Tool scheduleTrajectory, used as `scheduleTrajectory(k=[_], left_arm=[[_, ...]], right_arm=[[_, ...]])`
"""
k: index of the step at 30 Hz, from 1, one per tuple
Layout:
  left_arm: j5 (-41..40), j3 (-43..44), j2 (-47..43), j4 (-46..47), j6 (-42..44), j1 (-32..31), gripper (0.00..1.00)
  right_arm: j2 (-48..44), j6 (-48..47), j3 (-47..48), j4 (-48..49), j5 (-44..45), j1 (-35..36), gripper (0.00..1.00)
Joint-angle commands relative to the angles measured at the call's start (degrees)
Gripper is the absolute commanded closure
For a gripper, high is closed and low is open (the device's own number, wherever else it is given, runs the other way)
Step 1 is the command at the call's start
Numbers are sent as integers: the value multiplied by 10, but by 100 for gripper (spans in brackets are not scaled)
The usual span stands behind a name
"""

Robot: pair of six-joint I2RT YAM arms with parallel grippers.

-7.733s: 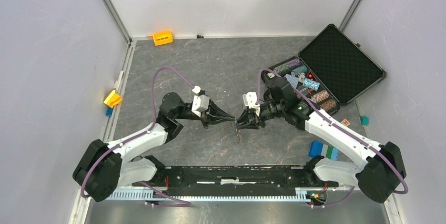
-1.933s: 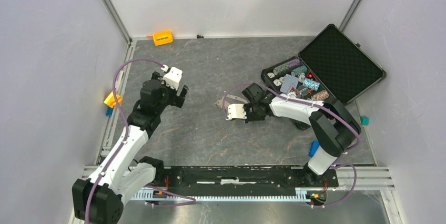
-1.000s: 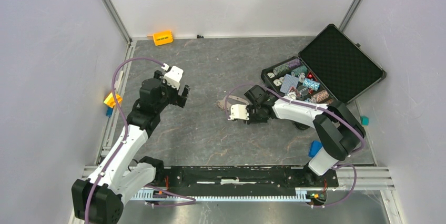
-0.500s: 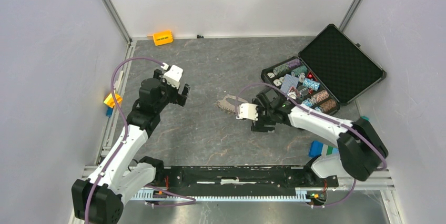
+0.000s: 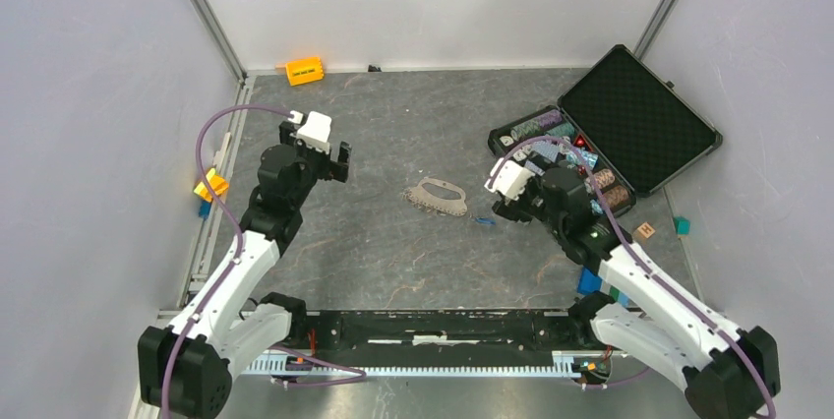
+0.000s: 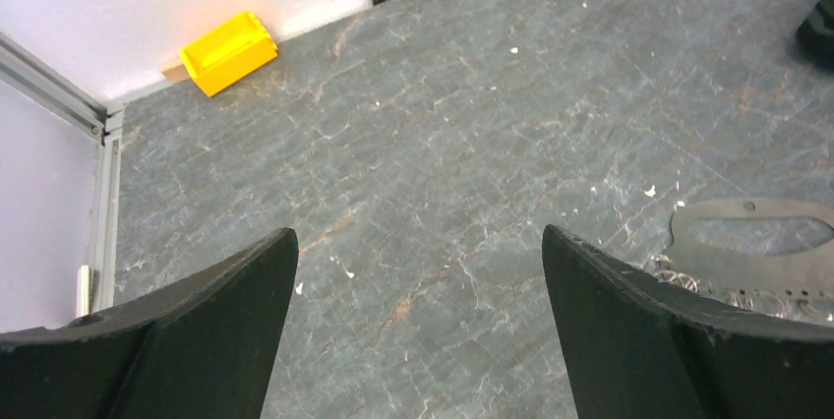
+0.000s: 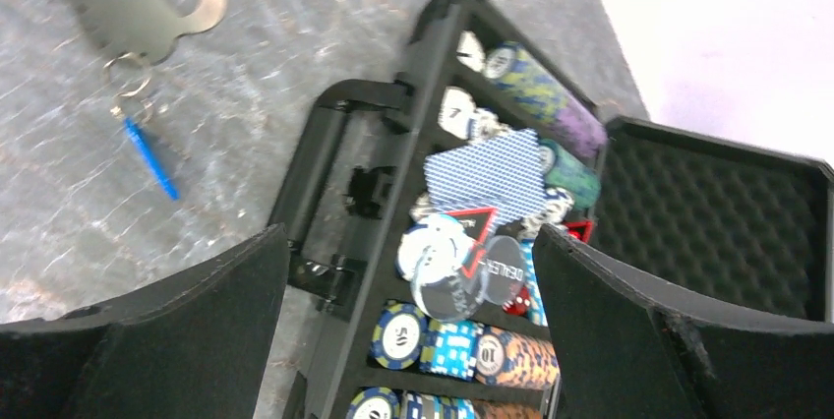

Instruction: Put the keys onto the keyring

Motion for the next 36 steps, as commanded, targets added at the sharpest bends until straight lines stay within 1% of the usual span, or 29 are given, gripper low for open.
scheduleTrajectory(k=[1,6,9,14,15,19,22,27,36], left_arm=[[-20,-5,-10,76,-39,5,0],[-26,-6,-44,67,-45,8,0],[-23,-7,-73,48,-45,8,0],[-4,-10,-112,14,-47,8,0],[11,-14,-120,11,-49,8,0],[40,-33,-153,3,-50,8,0],[47,-40,-173,6,-51,8,0],[40,-43,-179,7,-48,9,0],[33,-40,-178,-10,-46,14,0]], right_arm=[[-53,62,-27,94,80,-12,2],[-114,118,-67,171,137,-22,2],[-140,140,-91,202,164,-24,2],[-172,159,-111,214,141,-27,2],[-178,160,-110,213,141,-28,2],[-203,158,-108,210,147,-29,2],[-227,148,-118,216,144,-33,2],[-250,142,-138,224,132,-34,2],[-260,135,-146,223,119,-35,2]])
